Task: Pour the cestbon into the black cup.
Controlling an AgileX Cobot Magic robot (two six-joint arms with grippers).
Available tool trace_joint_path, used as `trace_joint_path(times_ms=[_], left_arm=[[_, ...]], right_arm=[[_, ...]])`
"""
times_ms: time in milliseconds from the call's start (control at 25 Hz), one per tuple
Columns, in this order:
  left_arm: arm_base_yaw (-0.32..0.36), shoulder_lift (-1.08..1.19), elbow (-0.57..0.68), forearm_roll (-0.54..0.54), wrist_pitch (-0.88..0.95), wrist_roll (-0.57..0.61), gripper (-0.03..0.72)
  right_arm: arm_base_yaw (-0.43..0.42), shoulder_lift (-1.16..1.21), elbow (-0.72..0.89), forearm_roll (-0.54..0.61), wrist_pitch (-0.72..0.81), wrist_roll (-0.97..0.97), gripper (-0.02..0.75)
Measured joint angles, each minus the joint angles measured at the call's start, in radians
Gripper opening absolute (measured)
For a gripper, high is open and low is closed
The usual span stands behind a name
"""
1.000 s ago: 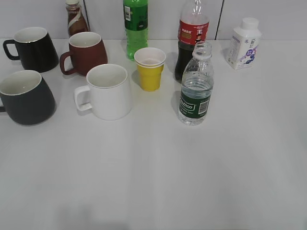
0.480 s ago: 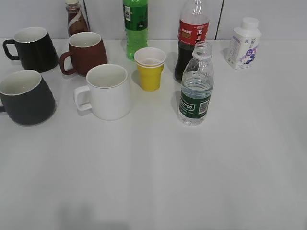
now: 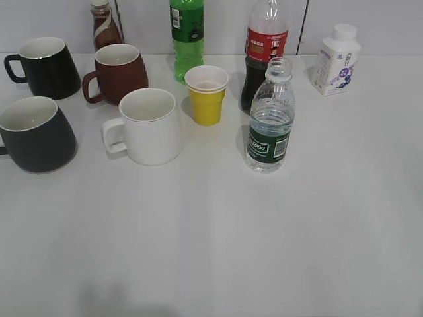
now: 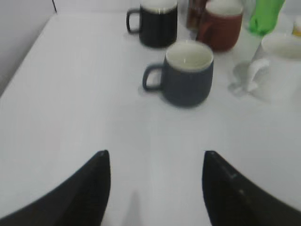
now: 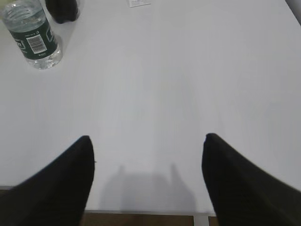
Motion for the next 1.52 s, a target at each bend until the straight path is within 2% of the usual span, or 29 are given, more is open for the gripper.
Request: trace_joint_path(times_ms=[200,320,520,760,920,1160,1360,1520], left_arm=[[0.0,0.054,0.009,0.006,-0.462,0.0,0.46],[0.0,0.14,0.051,0.073,-0.721,0.0,0.458],[0.009,0.407,0.17,0.13,-1.047,0.0,0.458],[0.084,0.781,0.308,0.091,-1.417,0.0,0.457],[0.12,1.034,0.333,0.087,-1.579,0.0,0.457],[0.121,1.309,0.335,0.112,-1.71,0.0,0.457],[0.121,1.525,0.325,0.182,-1.914,0.039,0.456],[0.121,1.657,0.304,0.174,-2.047,0.053,0.449]], right_arm=[[0.0,0.0,0.0,0.0,0.0,0.0,0.534],[0.0,0.0,0.0,0.0,0.0,0.0,0.534],[0.0,0.0,0.0,0.002,0.0,0.0,0.534],[0.0,0.0,0.0,0.003,0.0,0.0,0.534],[0.0,0.0,0.0,0.004,0.0,0.0,0.534],[0.0,0.0,0.0,0.004,0.0,0.0,0.534],[0.0,0.0,0.0,0.004,0.0,0.0,0.534],[0.0,0.0,0.0,0.004,0.0,0.0,0.534]])
